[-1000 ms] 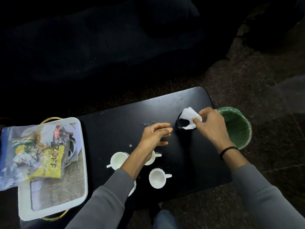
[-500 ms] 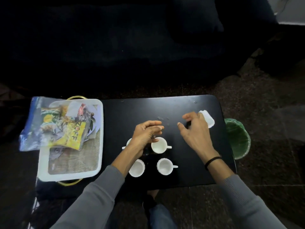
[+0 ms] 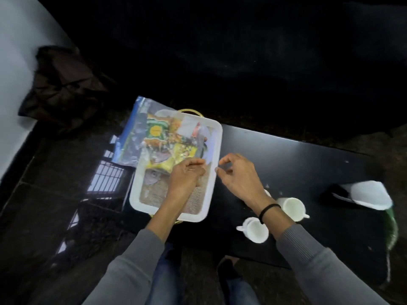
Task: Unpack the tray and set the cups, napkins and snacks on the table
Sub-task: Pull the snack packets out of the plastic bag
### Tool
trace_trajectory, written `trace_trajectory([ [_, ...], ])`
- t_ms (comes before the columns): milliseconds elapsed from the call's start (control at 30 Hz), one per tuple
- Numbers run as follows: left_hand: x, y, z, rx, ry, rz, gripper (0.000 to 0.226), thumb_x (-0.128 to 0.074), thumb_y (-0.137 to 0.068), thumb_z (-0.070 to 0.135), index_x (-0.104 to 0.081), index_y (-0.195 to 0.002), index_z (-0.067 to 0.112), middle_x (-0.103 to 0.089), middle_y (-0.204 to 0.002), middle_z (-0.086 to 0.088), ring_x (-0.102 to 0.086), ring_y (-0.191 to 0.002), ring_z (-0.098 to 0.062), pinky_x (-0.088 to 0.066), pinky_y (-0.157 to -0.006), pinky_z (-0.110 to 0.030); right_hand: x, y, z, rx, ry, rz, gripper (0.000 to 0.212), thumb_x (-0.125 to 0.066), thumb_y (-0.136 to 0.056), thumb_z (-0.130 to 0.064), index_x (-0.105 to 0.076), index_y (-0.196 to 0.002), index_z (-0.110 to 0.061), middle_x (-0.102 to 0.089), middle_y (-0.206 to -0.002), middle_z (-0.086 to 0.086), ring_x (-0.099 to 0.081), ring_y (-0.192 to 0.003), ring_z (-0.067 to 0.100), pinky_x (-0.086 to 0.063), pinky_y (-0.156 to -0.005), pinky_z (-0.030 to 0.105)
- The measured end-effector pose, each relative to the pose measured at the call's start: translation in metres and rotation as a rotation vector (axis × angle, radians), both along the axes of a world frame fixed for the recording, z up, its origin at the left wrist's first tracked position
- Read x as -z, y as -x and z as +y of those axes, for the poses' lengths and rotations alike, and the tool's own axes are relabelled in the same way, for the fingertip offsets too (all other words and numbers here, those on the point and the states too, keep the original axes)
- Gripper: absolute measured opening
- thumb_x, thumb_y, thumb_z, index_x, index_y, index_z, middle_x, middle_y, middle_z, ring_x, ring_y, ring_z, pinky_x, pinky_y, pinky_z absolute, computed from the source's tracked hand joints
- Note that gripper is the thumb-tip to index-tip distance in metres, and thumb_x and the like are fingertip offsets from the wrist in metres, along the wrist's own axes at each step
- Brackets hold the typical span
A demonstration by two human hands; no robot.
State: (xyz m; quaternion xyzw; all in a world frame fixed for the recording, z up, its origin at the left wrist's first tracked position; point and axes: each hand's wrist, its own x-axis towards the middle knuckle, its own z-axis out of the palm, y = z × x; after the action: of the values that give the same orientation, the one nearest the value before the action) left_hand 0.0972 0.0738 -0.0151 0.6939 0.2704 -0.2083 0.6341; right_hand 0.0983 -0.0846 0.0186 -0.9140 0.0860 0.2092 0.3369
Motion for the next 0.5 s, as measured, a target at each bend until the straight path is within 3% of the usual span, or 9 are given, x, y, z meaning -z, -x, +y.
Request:
trace_trajectory([
  [67, 0.004, -0.009, 0.034, -0.064, -0.105, -0.031, 0.017, -0.071, -0.088, 0.014, -0.072, -0.099, 0.027, -0.073, -0.1, 0.005, -0.071, -0.079, -0.009, -0.06, -0.066, -0.032, 0.006, -0.015, 0.036, -0.033, -0.036, 0.023, 0.016, -0.066, -0.095, -0.026, -0.066, -0.108, -0.015, -0.065, -0.117, 0.003, -0.07, -0.087, 0.018, -0.059, -0.082, 0.041],
  [133, 0.009, -0.018, 0.07, -0.076, -0.233, -0.052, 0.015, -0.071, -0.09, 0.021, -0.069, -0.103, 0.03, -0.07, -0.104, 0.001, -0.071, -0.077, -0.009, -0.055, -0.06, -0.027, 0.012, -0.03, 0.072, -0.053, -0.061, 0.048, 0.017, -0.066, -0.096, -0.027, -0.065, -0.108, -0.015, -0.068, -0.116, 0.005, -0.071, -0.091, 0.021, -0.06, -0.082, 0.043],
  [300, 0.031, -0.043, 0.135, 0.062, -0.662, -0.067, 0.032, -0.07, -0.088, 0.022, -0.063, -0.119, 0.023, -0.053, -0.132, -0.002, -0.048, -0.125, -0.024, -0.044, -0.102, -0.046, 0.029, -0.057, 0.134, -0.092, -0.069, 0.1, 0.016, -0.064, -0.097, -0.025, -0.063, -0.108, -0.014, -0.067, -0.12, 0.007, -0.072, -0.091, 0.028, -0.059, -0.082, 0.048],
  [400, 0.045, -0.058, 0.162, 0.125, -0.795, 0.015, 0.052, -0.067, -0.092, 0.028, -0.049, -0.139, 0.016, -0.045, -0.147, -0.009, -0.039, -0.136, -0.031, -0.034, -0.11, -0.049, 0.042, -0.067, 0.152, -0.107, -0.059, 0.112, 0.015, -0.063, -0.097, -0.026, -0.063, -0.108, -0.015, -0.066, -0.123, 0.005, -0.07, -0.096, 0.027, -0.059, -0.083, 0.045],
  [500, 0.062, -0.073, 0.183, 0.158, -0.781, 0.13, 0.068, -0.057, -0.099, 0.036, -0.027, -0.156, 0.013, -0.031, -0.162, -0.014, -0.033, -0.145, -0.037, -0.028, -0.116, -0.052, 0.054, -0.069, 0.16, -0.111, -0.049, 0.116, 0.013, -0.062, -0.098, -0.027, -0.063, -0.106, -0.017, -0.065, -0.126, 0.005, -0.065, -0.107, 0.023, -0.058, -0.085, 0.041],
])
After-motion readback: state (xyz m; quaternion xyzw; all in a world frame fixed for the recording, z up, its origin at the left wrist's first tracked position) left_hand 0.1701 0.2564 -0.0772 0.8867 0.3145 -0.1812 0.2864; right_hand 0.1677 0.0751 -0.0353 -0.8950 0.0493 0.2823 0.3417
